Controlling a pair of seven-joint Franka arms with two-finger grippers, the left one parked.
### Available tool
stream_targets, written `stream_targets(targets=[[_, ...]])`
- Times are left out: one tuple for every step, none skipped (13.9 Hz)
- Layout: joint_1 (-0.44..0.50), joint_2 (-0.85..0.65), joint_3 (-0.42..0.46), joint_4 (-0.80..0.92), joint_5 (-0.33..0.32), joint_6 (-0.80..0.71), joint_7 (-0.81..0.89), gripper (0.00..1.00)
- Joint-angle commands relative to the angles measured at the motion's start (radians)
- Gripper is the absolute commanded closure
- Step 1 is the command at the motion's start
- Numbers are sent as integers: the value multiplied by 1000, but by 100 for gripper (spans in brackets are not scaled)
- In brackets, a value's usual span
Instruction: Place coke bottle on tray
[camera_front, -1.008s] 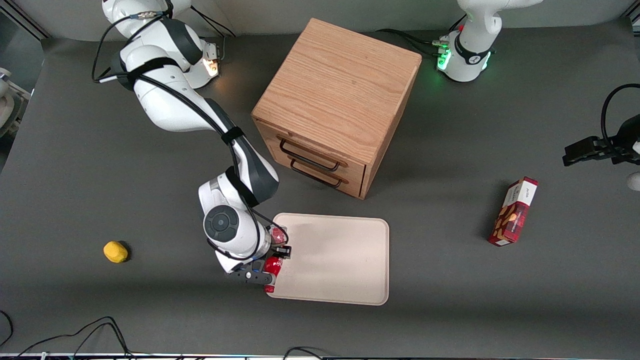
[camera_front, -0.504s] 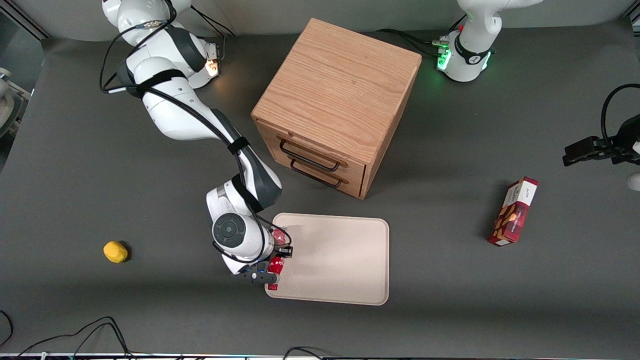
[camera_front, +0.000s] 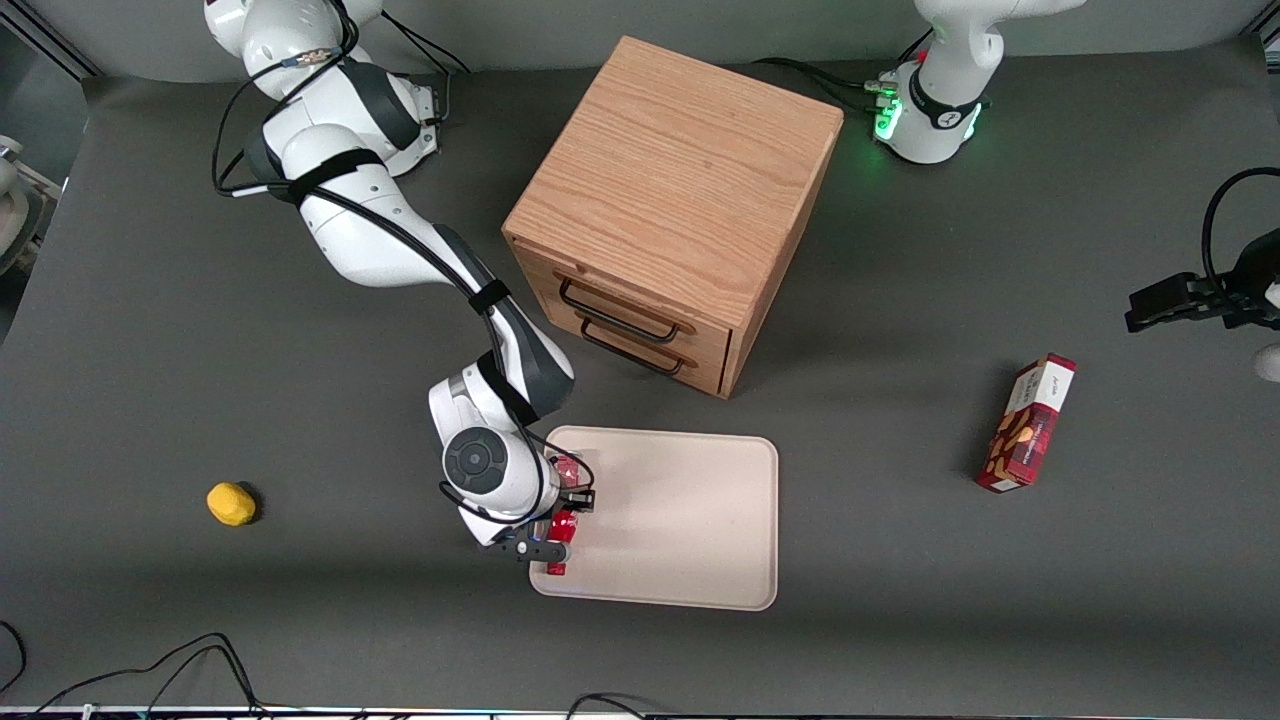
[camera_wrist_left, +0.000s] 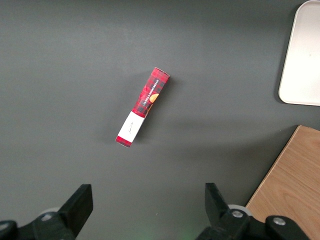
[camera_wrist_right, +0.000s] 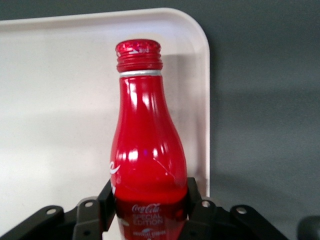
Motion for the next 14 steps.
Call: stream_targets(targets=[[10, 15, -12, 47, 4, -4, -21, 0], [10, 13, -12, 47, 4, -7, -21, 0], [8, 11, -12, 47, 5, -11, -21, 0], [8, 7, -12, 47, 5, -17, -21, 0], [4, 1, -11, 47, 7, -31, -21, 0], [1, -13, -9, 47, 7, -60, -21, 0], [-2, -31, -8, 47, 8, -86, -19, 0], [-5, -56, -8, 47, 11, -118, -21, 0], [-24, -83, -3, 47, 15, -157, -19, 0], [-42, -117, 1, 39, 16, -184, -21, 0], [-57, -169, 3, 0, 16, -233, -21, 0], [-85, -230, 7, -54, 18, -273, -21, 0], [-166, -361, 61, -208, 15, -278, -31, 0], [-204, -437, 76, -291, 12, -278, -56, 0]])
